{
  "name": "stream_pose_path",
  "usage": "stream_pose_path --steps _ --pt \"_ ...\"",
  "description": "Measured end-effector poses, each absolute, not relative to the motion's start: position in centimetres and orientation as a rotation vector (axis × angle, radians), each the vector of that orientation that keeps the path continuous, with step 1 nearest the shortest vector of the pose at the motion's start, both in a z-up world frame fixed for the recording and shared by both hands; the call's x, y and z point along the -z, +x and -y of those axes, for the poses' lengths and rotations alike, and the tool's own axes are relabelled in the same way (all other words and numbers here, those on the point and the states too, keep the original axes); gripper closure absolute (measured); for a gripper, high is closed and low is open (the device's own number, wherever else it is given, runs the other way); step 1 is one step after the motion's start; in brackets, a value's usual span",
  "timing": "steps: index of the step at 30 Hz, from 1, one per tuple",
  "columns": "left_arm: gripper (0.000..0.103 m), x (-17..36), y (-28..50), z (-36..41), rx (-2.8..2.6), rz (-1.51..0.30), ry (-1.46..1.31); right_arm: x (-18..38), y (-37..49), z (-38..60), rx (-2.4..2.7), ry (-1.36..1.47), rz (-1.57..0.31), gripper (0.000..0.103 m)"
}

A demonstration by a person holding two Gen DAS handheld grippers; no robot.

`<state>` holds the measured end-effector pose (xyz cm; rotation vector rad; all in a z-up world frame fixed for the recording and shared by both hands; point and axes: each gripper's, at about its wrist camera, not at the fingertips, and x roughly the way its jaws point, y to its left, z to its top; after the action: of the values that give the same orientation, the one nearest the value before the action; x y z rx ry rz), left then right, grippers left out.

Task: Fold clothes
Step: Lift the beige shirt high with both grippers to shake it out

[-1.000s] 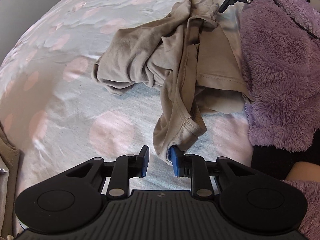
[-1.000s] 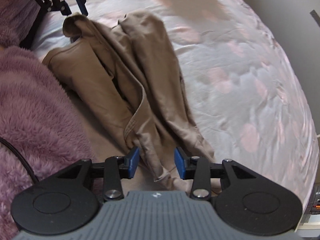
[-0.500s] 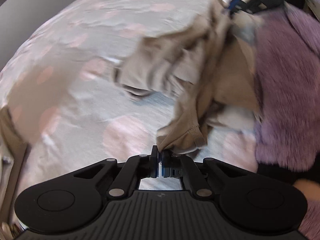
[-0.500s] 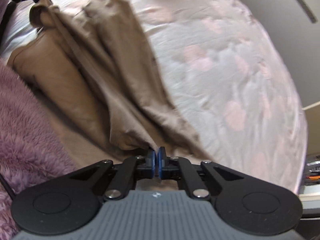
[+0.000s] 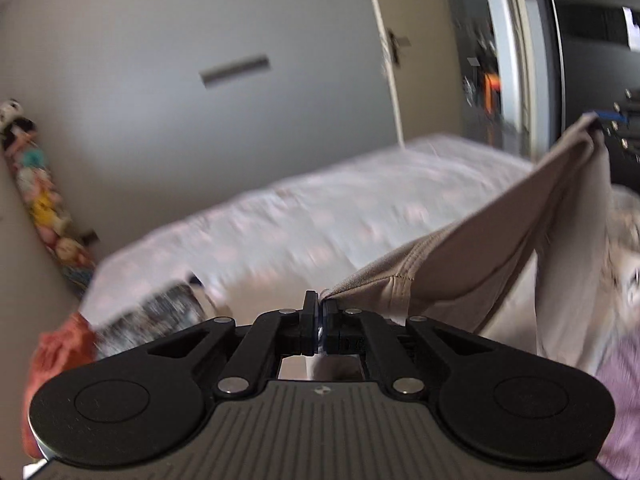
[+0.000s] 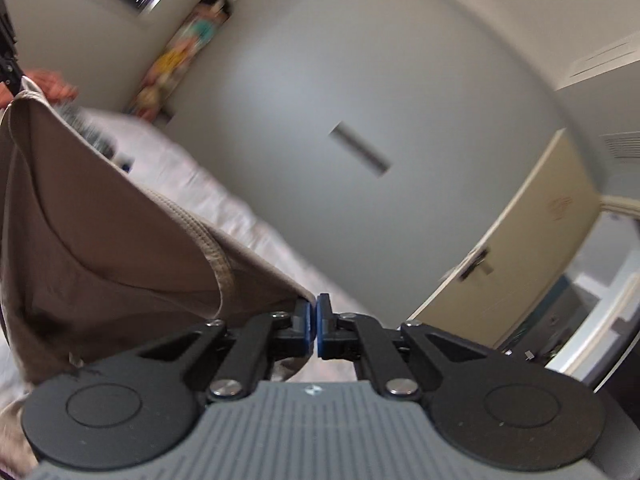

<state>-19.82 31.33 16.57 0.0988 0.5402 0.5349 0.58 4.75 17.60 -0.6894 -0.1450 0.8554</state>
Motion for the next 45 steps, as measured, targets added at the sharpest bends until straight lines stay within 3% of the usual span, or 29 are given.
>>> stream_pose_path --steps 5,11,22,32,45 --pt "0.103 -24.1 -22.4 -28.1 -0.626 -0.354 0.149 -23.7 -2.8 -2.3 -0.786 -0.560 0.279 0.100" --pt "0.103 -29.4 -25.4 -24.0 -0.679 -0.204 0.204 -28.7 -6.2 1.5 -0.725 -0.454 0.374 0.100" --pt "0.103 -29.4 -28.0 -20.3 -0.689 -0.131 0.240 -30.7 -10.5 5.5 -0.716 -0.374 0.491 0.099" --pt "0.103 -22.7 -21.1 -26.5 -0.672 -0.355 0.223 -23.4 -4.6 0.1 -0.741 -0.489 0.323 0.099" --pt "0.103 -6.3 -4.6 -40.6 -0.660 -0.698 0.168 -5.1 11.2 -15.4 -0.783 -0.666 -0.089 0.099"
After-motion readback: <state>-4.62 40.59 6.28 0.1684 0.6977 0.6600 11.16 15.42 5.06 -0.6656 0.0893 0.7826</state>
